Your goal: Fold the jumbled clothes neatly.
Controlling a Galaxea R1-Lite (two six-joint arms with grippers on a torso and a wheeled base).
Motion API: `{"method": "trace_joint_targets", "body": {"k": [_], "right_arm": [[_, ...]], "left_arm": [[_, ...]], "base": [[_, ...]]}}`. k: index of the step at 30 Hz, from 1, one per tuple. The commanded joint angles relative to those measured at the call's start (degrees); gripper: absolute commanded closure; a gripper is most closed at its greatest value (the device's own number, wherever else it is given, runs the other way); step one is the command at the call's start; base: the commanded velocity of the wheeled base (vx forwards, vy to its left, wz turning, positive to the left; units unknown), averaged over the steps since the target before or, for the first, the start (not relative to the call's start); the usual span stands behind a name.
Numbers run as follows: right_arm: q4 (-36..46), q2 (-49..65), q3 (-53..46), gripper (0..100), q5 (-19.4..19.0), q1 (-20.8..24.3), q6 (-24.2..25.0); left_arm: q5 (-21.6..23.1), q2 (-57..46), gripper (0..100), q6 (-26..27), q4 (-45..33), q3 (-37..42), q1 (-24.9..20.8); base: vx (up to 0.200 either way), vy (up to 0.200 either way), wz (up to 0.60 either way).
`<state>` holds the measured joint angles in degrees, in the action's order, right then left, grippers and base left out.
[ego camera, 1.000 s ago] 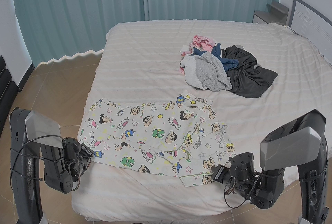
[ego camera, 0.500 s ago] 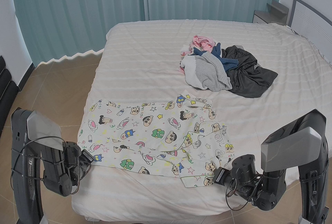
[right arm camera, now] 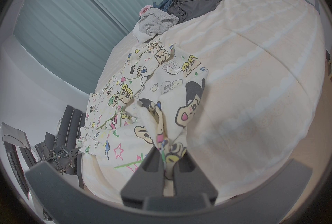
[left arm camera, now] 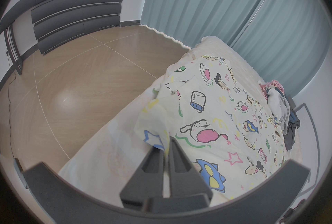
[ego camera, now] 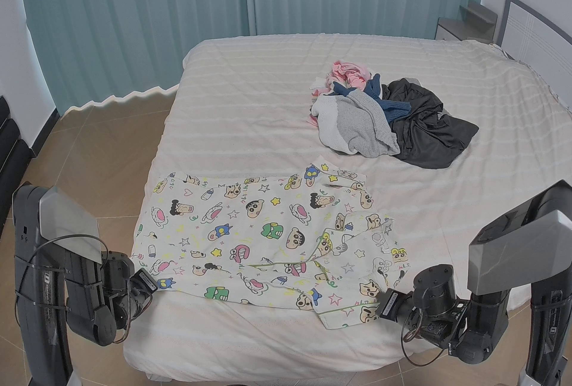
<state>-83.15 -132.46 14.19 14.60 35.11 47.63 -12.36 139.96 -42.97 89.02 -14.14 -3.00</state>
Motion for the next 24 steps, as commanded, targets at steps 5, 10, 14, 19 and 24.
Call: {"method": "trace_joint_targets", "body": {"k": [5,10,14,19,24], "right_arm": [[0.01,1.07,-2.59,100,-0.28,0.05,-0.08],[-0.08,1.51,-4.08,100,-0.37,0.05,-0.08],[-0.08,2.47,-5.4,100,-1.24,0.14,0.01],[-0.08,3.35,-6.46,100,-1.77,0.14,0.01],[-0.08,3.53,-8.13,100,-3.18,0.31,0.1]], "left_arm": [[-0.03,-1.62,100,0.96,0.98,4.21,0.01],[0.06,-1.62,100,1.05,0.98,7.11,0.01],[0.23,-1.71,100,1.14,0.98,9.04,0.01],[0.76,-1.97,100,1.05,0.98,10.63,0.01],[3.22,-2.68,100,1.05,0.98,13.09,0.01]], "base": [[0.0,0.0,0.0],[0.0,0.0,0.0],[0.0,0.0,0.0],[0.0,0.0,0.0],[0.0,0.0,0.0]]}}
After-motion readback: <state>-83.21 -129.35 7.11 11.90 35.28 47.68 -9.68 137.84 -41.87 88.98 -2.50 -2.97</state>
